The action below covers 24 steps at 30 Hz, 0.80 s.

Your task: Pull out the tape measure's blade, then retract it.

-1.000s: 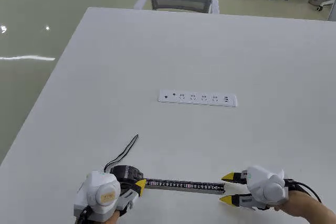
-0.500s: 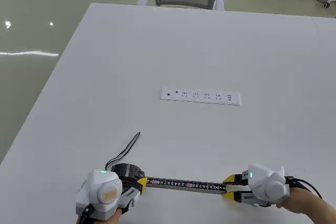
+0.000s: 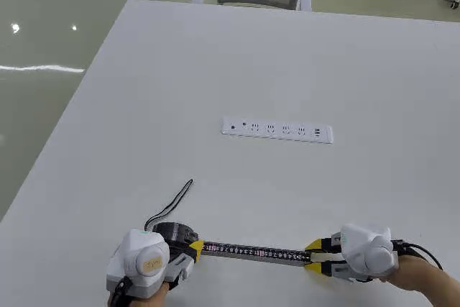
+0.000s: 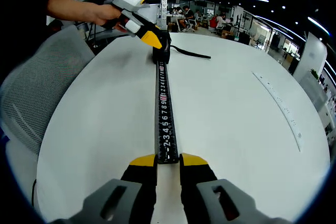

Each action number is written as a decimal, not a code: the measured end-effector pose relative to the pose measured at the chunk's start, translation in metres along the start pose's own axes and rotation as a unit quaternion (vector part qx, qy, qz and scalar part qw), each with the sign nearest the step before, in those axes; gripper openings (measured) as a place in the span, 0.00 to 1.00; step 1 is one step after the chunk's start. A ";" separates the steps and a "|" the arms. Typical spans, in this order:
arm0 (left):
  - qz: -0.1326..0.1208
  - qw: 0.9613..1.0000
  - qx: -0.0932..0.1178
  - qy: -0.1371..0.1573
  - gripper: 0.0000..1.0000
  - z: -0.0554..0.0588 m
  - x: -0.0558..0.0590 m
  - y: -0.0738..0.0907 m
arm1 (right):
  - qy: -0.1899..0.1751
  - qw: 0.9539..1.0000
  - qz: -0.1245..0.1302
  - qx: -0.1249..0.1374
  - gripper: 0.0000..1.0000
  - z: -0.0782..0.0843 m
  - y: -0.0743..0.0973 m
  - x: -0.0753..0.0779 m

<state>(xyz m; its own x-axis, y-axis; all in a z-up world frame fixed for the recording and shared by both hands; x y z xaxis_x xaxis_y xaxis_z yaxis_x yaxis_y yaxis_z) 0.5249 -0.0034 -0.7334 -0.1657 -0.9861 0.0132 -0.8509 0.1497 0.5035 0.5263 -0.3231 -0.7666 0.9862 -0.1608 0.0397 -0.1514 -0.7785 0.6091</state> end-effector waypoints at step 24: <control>-0.033 0.998 0.005 0.049 0.70 0.002 0.005 -0.006 | 0.004 1.000 0.009 -0.004 0.15 -0.001 0.000 -0.001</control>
<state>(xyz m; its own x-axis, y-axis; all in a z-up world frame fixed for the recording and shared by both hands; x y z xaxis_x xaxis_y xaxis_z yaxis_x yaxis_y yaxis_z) 0.5285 -0.0087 -0.7379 -0.0604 -0.9961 0.0648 -0.8632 0.0847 0.4976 0.5256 -0.3220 -0.7663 0.9840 -0.1691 0.0570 -0.1681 -0.7708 0.6145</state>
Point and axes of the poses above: the centre of the closed fingertips' face, and the gripper's own axes: y roughly backward along the fingers, x roughly to its right, z roughly out of its underside, the point moved 6 cm from there along y, roughly backward along the fingers, and after that the axes turned 10 degrees about x, right-handed, at the moved point
